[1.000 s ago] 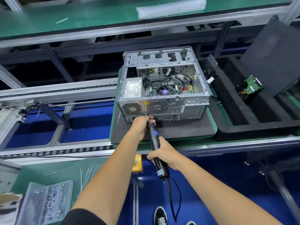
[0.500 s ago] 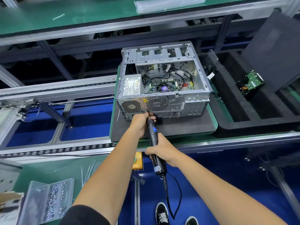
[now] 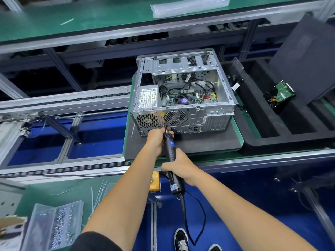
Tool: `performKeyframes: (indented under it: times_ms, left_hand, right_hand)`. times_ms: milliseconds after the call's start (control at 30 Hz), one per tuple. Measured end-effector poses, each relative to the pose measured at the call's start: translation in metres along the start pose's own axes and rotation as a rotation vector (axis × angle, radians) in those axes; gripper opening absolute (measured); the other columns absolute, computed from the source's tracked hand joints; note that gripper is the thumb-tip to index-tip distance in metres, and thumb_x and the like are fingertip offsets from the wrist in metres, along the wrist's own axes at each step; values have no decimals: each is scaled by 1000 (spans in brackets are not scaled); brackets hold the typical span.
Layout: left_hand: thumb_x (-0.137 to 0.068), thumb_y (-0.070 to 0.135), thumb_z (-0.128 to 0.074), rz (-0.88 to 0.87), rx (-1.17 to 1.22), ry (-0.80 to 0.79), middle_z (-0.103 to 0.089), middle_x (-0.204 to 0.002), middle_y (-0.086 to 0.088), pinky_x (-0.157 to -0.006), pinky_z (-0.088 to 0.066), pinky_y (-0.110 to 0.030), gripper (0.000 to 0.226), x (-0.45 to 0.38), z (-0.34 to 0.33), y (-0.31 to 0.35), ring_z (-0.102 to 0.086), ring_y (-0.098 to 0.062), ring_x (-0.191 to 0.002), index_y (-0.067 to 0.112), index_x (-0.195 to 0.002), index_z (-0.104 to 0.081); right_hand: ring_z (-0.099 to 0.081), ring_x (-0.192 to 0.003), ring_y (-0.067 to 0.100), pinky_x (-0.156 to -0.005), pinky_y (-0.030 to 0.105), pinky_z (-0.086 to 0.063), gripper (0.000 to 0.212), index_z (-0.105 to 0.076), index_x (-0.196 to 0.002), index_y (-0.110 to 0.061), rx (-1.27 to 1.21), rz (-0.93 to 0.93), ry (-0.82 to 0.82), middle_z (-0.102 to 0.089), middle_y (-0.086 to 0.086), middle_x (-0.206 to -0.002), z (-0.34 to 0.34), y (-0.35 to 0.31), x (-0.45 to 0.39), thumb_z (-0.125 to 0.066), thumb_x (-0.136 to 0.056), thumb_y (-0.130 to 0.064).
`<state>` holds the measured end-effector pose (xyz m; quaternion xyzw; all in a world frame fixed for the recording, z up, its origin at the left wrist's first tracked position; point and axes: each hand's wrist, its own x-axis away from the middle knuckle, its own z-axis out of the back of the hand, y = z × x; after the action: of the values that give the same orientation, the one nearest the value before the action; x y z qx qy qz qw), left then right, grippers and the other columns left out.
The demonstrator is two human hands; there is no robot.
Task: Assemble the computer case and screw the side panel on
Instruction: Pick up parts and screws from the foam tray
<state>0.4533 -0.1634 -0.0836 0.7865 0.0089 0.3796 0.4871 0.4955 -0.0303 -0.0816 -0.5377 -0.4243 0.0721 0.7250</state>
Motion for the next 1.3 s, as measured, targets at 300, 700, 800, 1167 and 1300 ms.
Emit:
performKeyframes:
  times_ms: [300,700,800,1167,1300]
  left_hand:
    - [-93,20,-52,-66,-173,145,-61,-76,-2,-52,-41,-24,15,-5,4,-2,-52,-13,-59,11,-88,-64]
    - [-80,6,-43,-763,-143,331,-34,-50,1,-53,-25,-30,29,71,-61,53,-30,-16,-54,14,-52,-40]
    - [-82,5,-43,-830,-199,283,-34,-48,5,-49,-25,-24,30,85,-99,79,-29,-13,-49,13,-54,-42]
    - [-93,17,-47,-873,-417,-26,-33,-52,8,-52,-27,-27,40,54,-253,93,-30,-10,-50,19,-57,-30]
    - [-93,16,-44,-847,-507,-48,-27,-52,2,-50,-19,-31,42,13,-304,97,-25,-15,-50,18,-56,-25]
  right_hand:
    - [-57,-62,20,-58,33,-51,37,-48,-107,-16,-85,-7,14,-57,11,-88,10,-4,6,-74,-82,-21]
    - [-49,-44,23,-45,29,-46,31,-48,-111,-4,-35,336,-101,-53,3,-55,59,-44,49,-64,-85,-1]
    - [-48,-42,23,-44,29,-45,23,-49,-100,-9,-31,425,-66,-54,6,-54,91,-70,66,-64,-84,-1]
    - [-48,-39,22,-45,28,-46,19,-48,-89,-10,-25,471,222,-59,-4,-51,244,-99,72,-62,-84,1]
    - [-50,-42,23,-48,28,-47,26,-48,-102,-11,-37,415,287,-60,3,-55,290,-106,41,-62,-82,-4]
